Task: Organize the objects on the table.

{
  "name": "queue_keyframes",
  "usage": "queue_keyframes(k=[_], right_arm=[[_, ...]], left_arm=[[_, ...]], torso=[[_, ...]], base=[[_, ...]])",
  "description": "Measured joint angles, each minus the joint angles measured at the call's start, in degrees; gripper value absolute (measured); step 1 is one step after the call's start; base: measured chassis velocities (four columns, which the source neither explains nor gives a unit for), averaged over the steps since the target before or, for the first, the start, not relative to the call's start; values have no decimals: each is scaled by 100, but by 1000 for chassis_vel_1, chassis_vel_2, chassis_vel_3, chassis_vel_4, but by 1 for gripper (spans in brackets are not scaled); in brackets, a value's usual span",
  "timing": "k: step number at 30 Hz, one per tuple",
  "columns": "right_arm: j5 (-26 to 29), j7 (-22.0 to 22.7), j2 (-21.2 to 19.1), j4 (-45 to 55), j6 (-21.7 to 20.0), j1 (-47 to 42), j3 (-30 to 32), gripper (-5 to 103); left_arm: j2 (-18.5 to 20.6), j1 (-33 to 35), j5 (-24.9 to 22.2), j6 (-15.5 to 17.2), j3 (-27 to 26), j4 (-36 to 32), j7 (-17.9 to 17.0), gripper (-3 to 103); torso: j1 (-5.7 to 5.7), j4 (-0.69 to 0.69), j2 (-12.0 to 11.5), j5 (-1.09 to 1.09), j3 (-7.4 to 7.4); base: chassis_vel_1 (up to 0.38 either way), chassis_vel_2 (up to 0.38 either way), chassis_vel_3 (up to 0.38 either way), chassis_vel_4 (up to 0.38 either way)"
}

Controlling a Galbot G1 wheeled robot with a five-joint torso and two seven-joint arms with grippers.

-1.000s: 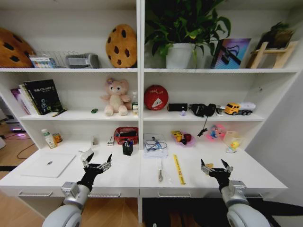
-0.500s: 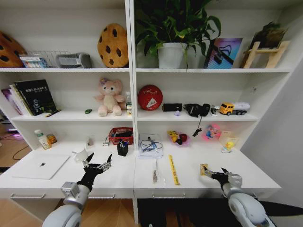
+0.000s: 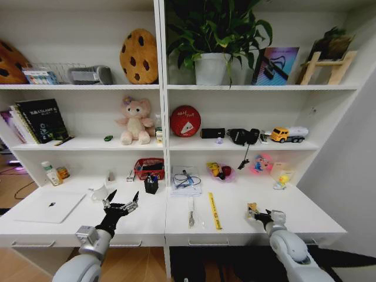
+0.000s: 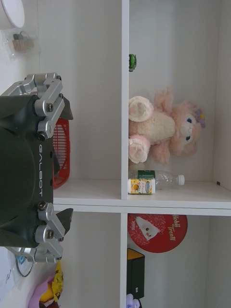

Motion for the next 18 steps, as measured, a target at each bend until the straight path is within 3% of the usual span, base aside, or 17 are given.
queue_keyframes(k=[1, 2, 10, 18], right_arm=[[-3, -51, -1, -31, 9, 9, 6, 78], [-10, -105, 2, -53, 26, 18, 8, 61], [10, -205, 38, -61, 27, 57, -31, 38], [47, -318, 5, -163, 29, 87, -32, 7]], left_arm=[[0, 0, 0, 0, 0, 0, 0, 100], [0, 0, 0, 0, 0, 0, 0, 100], [0, 0, 0, 0, 0, 0, 0, 100], [0, 0, 0, 0, 0, 0, 0, 100]], torso=[[0, 0, 0, 0, 0], [0, 0, 0, 0, 0], [0, 0, 0, 0, 0], [0, 0, 0, 0, 0]], base=[[0, 0, 0, 0], [0, 0, 0, 0], [0, 0, 0, 0], [0, 0, 0, 0]])
